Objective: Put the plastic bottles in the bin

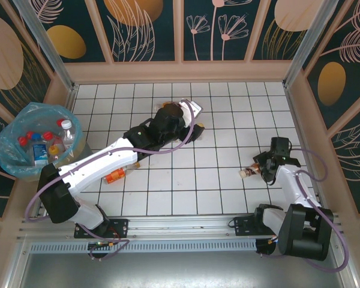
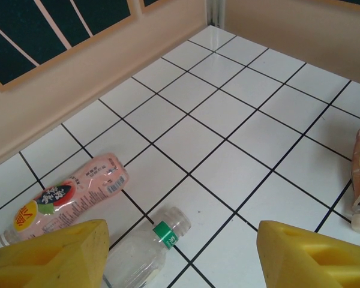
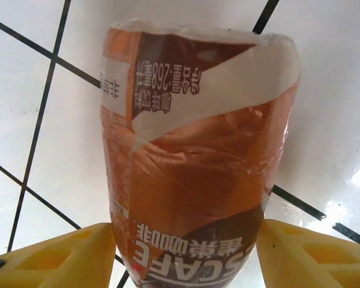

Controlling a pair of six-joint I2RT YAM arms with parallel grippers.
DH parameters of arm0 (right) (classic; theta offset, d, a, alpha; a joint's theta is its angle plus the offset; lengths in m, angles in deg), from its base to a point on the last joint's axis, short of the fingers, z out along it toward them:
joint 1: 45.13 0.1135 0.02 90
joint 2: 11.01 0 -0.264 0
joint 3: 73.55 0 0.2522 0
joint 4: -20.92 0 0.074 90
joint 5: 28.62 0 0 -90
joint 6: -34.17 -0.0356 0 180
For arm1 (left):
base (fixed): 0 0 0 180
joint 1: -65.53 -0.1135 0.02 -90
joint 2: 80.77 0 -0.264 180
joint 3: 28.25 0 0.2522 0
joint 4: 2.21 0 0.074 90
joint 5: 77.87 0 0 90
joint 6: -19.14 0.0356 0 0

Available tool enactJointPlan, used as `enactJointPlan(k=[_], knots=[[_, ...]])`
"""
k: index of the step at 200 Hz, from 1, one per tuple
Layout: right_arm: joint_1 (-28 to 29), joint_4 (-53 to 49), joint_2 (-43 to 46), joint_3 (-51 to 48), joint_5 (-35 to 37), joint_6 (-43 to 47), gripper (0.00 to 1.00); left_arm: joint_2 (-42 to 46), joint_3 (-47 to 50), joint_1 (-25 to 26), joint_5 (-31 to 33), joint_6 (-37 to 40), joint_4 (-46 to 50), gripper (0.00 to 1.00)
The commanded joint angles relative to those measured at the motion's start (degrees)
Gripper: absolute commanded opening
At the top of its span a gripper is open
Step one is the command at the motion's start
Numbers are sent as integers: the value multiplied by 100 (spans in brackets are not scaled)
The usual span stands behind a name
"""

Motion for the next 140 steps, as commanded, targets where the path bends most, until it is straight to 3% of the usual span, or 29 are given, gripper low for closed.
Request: enactJointPlan(k=[1,50,89,103,125,140], knots=[[-91,69,1,-185,-103,94,77,133,46,33,5,39,-239,66],[-183,285,-430,-180,-159,239,77,125,79,30,32,-18,-272,67],[-275,397,-592,-60,-309,358,62,175,228,28,144,-5,-355,67],[-322,380,-499,-7,-460,439,50,255,396,33,197,99,-553,69],[-336,209,-192,127,-729,483,39,558,985,32,131,459,-1384,73],[-334,88,67,237,-1080,443,34,878,1643,28,-302,1077,-2240,74]])
